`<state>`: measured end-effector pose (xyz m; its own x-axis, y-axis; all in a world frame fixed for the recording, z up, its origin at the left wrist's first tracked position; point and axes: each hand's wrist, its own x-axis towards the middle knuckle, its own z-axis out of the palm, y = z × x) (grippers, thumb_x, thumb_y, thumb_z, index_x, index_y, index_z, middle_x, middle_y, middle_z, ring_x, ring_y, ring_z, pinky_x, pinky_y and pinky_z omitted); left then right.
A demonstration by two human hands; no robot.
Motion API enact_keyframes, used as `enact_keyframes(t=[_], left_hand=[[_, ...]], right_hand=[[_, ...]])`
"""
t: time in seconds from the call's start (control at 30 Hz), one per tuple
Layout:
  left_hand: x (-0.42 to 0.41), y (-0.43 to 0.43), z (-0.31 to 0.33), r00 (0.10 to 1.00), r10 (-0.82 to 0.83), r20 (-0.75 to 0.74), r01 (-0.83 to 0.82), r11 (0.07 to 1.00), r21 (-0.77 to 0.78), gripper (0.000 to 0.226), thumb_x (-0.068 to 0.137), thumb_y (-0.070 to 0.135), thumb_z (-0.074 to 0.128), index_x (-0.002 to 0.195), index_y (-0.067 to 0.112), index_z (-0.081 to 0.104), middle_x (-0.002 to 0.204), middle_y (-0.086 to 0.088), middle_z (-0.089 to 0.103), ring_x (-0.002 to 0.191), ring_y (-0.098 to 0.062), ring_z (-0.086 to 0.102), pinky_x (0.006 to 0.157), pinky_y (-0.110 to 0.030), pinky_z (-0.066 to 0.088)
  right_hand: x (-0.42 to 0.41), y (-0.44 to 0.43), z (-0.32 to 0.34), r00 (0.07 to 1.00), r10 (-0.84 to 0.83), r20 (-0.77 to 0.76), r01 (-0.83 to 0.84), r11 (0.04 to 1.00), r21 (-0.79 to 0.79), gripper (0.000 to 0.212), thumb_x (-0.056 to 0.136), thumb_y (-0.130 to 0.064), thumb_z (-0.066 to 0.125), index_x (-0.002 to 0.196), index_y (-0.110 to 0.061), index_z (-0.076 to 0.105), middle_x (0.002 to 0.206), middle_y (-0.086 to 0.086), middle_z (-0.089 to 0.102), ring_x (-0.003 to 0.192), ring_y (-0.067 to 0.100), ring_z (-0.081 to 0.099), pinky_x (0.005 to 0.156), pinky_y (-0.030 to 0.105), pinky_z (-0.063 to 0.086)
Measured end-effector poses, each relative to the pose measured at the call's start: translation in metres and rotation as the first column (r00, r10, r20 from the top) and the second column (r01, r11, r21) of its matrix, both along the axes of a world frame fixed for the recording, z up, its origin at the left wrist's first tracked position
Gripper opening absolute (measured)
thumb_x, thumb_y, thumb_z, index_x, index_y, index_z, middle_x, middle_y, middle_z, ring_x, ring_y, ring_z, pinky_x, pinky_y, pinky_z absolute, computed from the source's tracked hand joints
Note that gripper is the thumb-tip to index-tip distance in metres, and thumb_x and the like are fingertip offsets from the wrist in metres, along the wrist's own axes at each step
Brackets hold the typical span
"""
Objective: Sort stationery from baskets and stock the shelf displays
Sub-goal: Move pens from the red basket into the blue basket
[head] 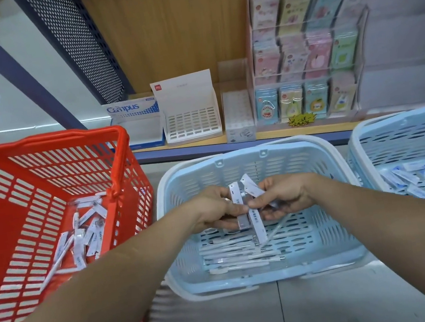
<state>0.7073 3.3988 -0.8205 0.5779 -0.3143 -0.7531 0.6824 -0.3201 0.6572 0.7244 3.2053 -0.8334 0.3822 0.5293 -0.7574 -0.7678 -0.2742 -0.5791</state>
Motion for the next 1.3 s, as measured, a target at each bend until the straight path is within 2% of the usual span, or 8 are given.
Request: enact_keyframes(t=[0.3,0.47,0.57,0.73,0.97,1.1,1.2,1.3], left_hand=[[0.023,0.016,0.095,0.969,0.019,0.246,-0.027,0.999,0.031,0.012,0.082,0.003,0.072,0.090,0.011,0.070,0.070,0.001,0.072,0.060,-0.007,0.064,0.058,-0.017,0.052],[0.039,0.056,0.147,0.915,0.090,0.393,-0.101,0.995,0.007,0.015,0.086,-0.003,0.064,0.087,0.011,0.068,0.070,-0.003,0.068,0.055,-0.007,0.059,0.049,-0.014,0.046],[0.040,0.085,0.159,0.866,0.248,0.434,-0.241,0.968,-0.072,0.014,0.087,-0.003,0.062,0.086,0.008,0.069,0.071,-0.006,0.067,0.053,-0.010,0.053,0.046,-0.015,0.046],[0.023,0.128,0.147,0.830,0.300,0.471,-0.307,0.950,-0.063,0.007,0.087,0.002,0.067,0.087,0.007,0.072,0.066,-0.007,0.066,0.054,-0.014,0.056,0.057,-0.021,0.052],[-0.001,0.186,0.121,0.801,0.414,0.432,-0.392,0.909,-0.143,0.005,0.086,0.001,0.064,0.083,-0.001,0.062,0.054,-0.007,0.063,0.042,-0.015,0.054,0.039,-0.023,0.045],[-0.006,0.219,0.118,0.766,0.509,0.392,-0.450,0.861,-0.239,0.007,0.082,0.005,0.065,0.077,0.003,0.060,0.054,-0.006,0.062,0.041,-0.014,0.055,0.039,-0.023,0.044],[0.000,0.246,0.118,0.590,0.705,0.393,-0.618,0.708,-0.341,0.015,0.090,-0.002,0.057,0.076,0.002,0.060,0.052,-0.002,0.063,0.043,-0.008,0.058,0.043,-0.016,0.046],[0.003,0.287,0.090,0.544,0.715,0.438,-0.712,0.670,-0.211,0.003,0.085,0.003,0.068,0.083,0.002,0.066,0.068,-0.008,0.072,0.063,-0.020,0.070,0.056,-0.024,0.055]], right_hand=[[0.031,0.025,0.087,0.973,0.023,0.232,-0.063,0.984,0.166,0.014,0.094,-0.015,0.055,0.088,-0.005,0.064,0.071,0.005,0.070,0.054,0.009,0.062,0.047,0.016,0.046],[0.035,0.072,0.126,0.960,-0.146,0.238,0.071,0.952,0.297,0.040,0.081,-0.038,0.064,0.111,-0.012,0.066,0.104,0.011,0.071,0.097,0.027,0.066,0.070,0.038,0.060],[0.030,0.108,0.140,0.981,-0.130,0.145,0.072,0.934,0.350,0.051,0.089,-0.051,0.051,0.114,-0.010,0.066,0.098,0.015,0.072,0.084,0.030,0.072,0.063,0.039,0.060],[0.023,0.172,0.140,0.965,-0.183,0.189,0.125,0.951,0.282,0.058,0.093,-0.062,0.041,0.116,-0.014,0.064,0.080,0.009,0.065,0.058,0.022,0.063,0.044,0.023,0.047],[0.012,0.246,0.131,0.946,-0.007,0.325,-0.045,0.987,0.152,0.075,0.085,-0.079,0.030,0.111,-0.019,0.067,0.073,0.012,0.059,0.040,0.012,0.045,0.037,0.014,0.026],[0.014,0.281,0.133,0.954,0.043,0.296,-0.083,0.989,0.124,0.071,0.085,-0.078,0.032,0.119,-0.024,0.063,0.079,0.011,0.064,0.046,0.015,0.051,0.038,0.015,0.036],[0.015,0.287,0.138,0.939,0.066,0.337,-0.096,0.993,0.073,0.062,0.088,-0.071,0.040,0.124,-0.023,0.059,0.105,0.016,0.068,0.073,0.022,0.068,0.054,0.029,0.056],[0.014,0.279,0.133,0.807,0.045,0.589,-0.017,0.998,-0.054,0.037,0.096,-0.054,0.044,0.113,-0.025,0.060,0.104,0.014,0.067,0.080,0.017,0.065,0.059,0.030,0.055]])
